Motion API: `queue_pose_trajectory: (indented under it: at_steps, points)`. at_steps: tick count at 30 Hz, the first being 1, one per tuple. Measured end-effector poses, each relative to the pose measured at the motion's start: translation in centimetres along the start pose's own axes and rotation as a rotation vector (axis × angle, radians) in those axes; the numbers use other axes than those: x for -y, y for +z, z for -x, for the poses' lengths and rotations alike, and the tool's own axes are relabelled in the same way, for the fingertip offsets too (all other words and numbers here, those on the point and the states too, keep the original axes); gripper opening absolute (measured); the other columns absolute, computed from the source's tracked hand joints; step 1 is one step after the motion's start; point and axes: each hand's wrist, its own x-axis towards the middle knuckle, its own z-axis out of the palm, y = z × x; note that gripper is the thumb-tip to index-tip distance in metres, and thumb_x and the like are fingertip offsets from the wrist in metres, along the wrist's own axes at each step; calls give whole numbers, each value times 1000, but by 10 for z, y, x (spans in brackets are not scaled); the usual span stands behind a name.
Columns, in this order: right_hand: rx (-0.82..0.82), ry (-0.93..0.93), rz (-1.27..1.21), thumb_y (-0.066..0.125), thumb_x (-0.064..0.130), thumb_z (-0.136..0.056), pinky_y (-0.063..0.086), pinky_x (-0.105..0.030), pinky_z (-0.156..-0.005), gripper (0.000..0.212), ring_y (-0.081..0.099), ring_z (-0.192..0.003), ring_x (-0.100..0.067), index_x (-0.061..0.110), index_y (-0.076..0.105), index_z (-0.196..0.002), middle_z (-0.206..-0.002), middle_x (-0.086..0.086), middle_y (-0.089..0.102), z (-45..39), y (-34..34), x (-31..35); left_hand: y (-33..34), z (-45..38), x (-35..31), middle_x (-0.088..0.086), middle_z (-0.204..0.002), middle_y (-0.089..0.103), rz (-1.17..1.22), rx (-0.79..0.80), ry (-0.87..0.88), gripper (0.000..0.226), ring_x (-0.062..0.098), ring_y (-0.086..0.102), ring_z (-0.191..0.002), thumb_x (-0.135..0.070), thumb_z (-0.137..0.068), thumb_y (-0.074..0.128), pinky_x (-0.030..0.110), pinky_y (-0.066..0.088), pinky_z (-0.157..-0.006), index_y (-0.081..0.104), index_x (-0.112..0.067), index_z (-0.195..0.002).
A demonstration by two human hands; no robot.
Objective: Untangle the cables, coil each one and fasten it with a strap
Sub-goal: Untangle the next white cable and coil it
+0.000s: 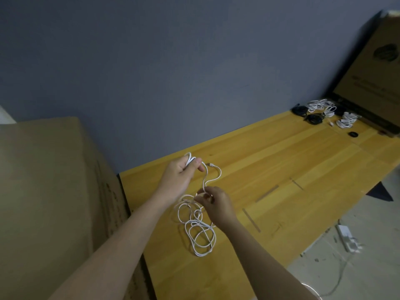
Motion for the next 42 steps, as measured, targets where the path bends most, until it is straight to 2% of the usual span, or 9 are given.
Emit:
queue_pose_trajectory:
  at_steps: [5,11,17,21,25,33,36,38,42]
  points:
    - [-164,202,-455,75,22,-82,47,-14,-69,17,63,-78,-5,10,74,-94,-87,-2,71,16,-10,-11,-1,-4,4,-9,-48,34,-48,-85,-38,32,6,30,-40,-33,-99,48,19,26,-45,67,-16,-79]
    - [-300,280,-502,74,8,-81,51,-20,-72,19,65,-76,-9,23,74,-92,-80,0,72,23,-34,-28,6,-5,1,-10,-50,31,-58,-140,-48,32,7,27,-36,-30,-100,47,18,23,-40,65,-18,-77]
    - [-176,395,-81,63,-5,-83,41,-15,-63,28,57,-66,-13,10,74,-105,-72,2,65,40,-51,-65,2,-7,-4,-6,-54,33,25,-205,-91,32,9,30,-43,-33,-100,45,22,27,-44,62,-22,-74]
    - [-83,511,98,63,-10,-76,39,-17,-74,36,66,-98,-21,5,72,-108,-102,-10,73,53,-64,-89,-4,-14,-2,5,-66,52,82,-326,-108,33,19,48,-59,-35,-99,46,33,37,-63,63,-22,-74]
    - [19,463,64,66,1,-80,38,-16,-67,40,61,-93,-16,11,64,-118,-109,-8,70,44,-69,-69,-1,-13,-3,-2,-57,37,60,-262,-61,33,12,35,-50,-35,-100,46,30,31,-55,60,-24,-72]
    - [9,16,-112,64,25,-91,30,-18,-102,53,41,-125,-3,19,44,-140,-134,12,46,14,-44,12,4,-3,-7,-12,-49,30,164,36,-27,32,4,26,-41,-30,-100,45,16,24,-41,61,-18,-76]
    - [20,-59,-171,47,21,-100,45,-36,-91,14,59,-101,-13,18,59,-104,-108,0,64,2,-24,28,3,-6,-8,-13,-48,29,270,43,-52,33,4,24,-41,-28,-102,42,15,23,-41,58,-15,-76]
    - [-102,-11,-250,39,14,-103,44,-35,-74,28,59,-74,-9,21,53,-79,-76,1,62,-6,-22,31,0,-7,-10,-13,-47,28,341,47,-82,35,3,23,-40,-29,-102,39,15,22,-40,54,-13,-76]
    - [-357,-30,-415,37,17,-103,42,-26,-61,25,45,-55,-3,16,50,-82,-62,10,46,-17,-42,53,-5,-5,-11,-11,-48,25,431,182,-91,39,5,19,-40,-36,-101,33,16,18,-40,51,-11,-78]
